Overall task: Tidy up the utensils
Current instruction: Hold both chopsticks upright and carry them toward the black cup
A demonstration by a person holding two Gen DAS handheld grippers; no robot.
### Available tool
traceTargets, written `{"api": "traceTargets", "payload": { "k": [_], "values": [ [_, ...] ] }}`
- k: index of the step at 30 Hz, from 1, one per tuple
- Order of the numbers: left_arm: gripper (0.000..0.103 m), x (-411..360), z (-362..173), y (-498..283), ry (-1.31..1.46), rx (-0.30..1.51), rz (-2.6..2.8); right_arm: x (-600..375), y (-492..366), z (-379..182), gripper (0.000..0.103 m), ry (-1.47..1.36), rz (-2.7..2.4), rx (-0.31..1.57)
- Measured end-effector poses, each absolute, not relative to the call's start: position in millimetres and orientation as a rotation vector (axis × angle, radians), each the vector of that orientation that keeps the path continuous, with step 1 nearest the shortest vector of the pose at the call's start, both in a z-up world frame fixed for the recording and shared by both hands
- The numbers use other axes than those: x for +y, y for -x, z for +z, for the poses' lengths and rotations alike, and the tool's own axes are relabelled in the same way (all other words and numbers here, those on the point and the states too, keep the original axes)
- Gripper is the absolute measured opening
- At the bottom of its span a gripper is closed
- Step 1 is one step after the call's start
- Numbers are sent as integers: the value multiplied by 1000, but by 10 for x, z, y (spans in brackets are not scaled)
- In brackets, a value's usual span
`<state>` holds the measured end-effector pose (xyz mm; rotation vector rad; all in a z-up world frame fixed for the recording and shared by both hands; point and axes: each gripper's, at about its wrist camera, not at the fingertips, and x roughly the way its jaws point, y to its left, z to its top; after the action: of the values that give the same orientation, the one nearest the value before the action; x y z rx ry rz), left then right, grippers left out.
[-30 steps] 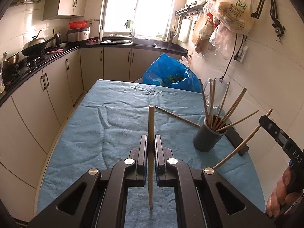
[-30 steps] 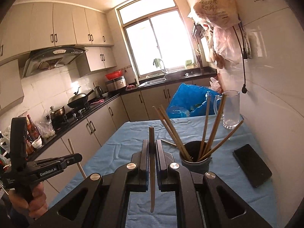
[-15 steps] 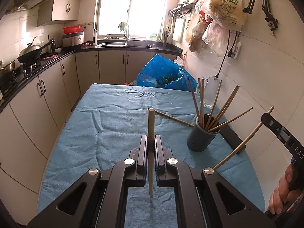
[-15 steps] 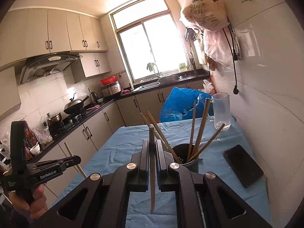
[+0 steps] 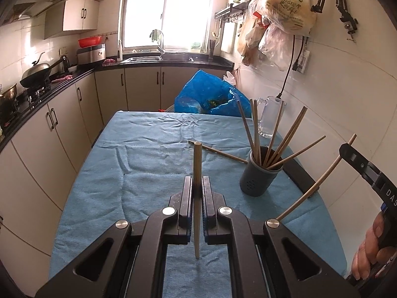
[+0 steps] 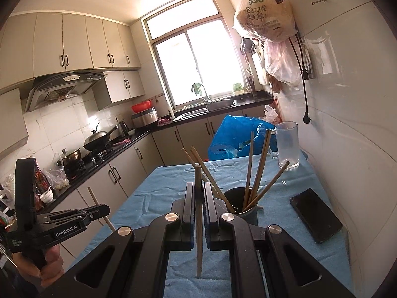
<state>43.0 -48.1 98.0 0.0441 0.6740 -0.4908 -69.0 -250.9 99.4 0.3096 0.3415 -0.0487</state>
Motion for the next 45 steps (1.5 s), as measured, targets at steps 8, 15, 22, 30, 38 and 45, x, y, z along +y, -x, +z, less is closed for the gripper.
{"api": "traceTargets", "payload": {
  "k": [8,15,22,30,38,45],
  "values": [
    [6,-491,986,-422,-48,673,-490,-2511,700,1007,7,-310,-45,344],
    [6,-545,991,-405,-59,672,-492,-2525,740,1035,7,-309,-46,338],
    [6,-649,1031,-394,-77,665,-500,-2560,776,1090,7,-307,-49,326],
    [6,-761,1057,-387,-101,663,-508,-2584,840,1132,7,-308,-55,311],
    [6,-839,1087,-390,-118,657,-509,-2621,894,1209,7,-301,-61,289],
    [6,-938,1124,-387,-136,654,-519,-2655,894,1280,7,-295,-63,279]
  ]
}}
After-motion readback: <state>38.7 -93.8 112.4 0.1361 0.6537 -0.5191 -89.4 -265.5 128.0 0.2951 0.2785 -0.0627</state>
